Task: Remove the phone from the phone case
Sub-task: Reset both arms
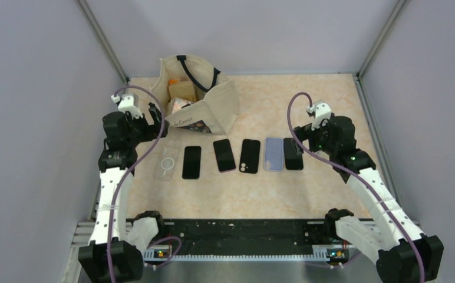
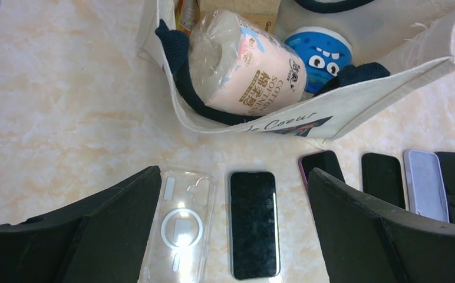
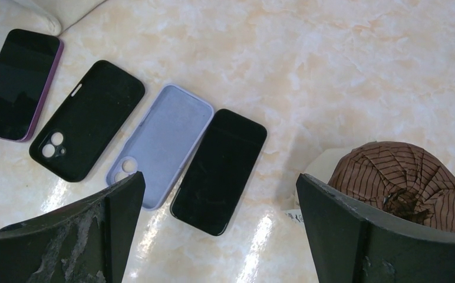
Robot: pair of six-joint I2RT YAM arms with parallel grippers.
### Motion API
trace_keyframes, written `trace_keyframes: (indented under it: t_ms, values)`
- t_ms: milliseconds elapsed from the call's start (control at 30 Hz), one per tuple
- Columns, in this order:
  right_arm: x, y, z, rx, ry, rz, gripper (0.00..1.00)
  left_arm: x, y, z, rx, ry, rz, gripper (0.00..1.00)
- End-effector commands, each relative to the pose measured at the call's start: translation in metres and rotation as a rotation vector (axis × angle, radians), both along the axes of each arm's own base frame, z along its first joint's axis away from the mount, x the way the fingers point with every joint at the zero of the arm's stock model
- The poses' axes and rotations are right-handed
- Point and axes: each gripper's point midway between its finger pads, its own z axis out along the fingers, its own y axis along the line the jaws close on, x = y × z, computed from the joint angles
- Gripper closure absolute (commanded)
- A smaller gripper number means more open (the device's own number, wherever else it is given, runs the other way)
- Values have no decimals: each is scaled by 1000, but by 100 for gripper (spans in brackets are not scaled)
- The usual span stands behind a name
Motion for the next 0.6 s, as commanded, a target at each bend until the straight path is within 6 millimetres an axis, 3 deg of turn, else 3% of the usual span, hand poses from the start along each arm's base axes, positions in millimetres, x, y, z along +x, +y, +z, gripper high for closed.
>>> trace_keyframes:
  t_ms: [0, 267, 567]
  values:
    - [6, -1, 25, -4, -79, 10, 1, 0, -4, 4, -7, -109, -21, 1]
    - [6, -9, 27, -23, -119, -22, 1, -13, -14, 22, -7, -339, -51, 1]
    - [6, -15, 35, -30, -168, -50, 1, -16, -12, 16, 25, -338, -53, 1]
